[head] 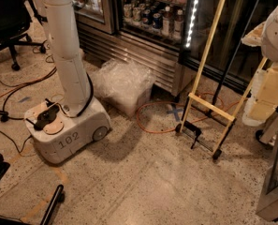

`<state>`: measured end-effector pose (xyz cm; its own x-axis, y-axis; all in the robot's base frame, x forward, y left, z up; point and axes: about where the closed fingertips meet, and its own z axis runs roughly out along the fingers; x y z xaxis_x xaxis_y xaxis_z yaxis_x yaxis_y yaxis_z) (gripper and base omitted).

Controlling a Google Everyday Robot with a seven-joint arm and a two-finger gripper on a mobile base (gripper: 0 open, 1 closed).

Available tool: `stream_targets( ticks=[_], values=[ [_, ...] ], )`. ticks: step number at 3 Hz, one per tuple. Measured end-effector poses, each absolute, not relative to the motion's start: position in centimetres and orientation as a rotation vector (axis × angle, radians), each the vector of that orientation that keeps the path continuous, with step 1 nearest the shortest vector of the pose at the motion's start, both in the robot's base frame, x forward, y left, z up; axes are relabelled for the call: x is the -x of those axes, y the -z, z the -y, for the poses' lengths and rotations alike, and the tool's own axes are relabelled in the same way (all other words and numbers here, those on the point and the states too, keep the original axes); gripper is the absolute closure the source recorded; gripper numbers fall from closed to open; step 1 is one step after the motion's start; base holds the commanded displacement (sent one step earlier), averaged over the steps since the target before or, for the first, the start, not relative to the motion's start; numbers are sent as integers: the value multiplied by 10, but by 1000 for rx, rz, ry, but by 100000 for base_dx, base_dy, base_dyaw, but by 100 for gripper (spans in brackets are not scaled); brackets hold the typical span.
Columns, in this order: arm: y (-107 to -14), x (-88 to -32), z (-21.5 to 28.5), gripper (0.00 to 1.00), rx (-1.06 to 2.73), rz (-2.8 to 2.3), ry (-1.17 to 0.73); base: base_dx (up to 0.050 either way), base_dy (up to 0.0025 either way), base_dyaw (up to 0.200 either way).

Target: Close left fridge door

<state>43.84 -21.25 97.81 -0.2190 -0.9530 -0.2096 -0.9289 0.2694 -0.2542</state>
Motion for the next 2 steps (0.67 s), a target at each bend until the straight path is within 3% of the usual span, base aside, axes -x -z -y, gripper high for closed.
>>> stream_targets(
  ticks=[1,2],
  values=[
    [-978,-438,213,0,1721,-2224,105,0,0,0],
    [-978,-438,213,19,1721,-2224,105,0,0,0]
  ],
)
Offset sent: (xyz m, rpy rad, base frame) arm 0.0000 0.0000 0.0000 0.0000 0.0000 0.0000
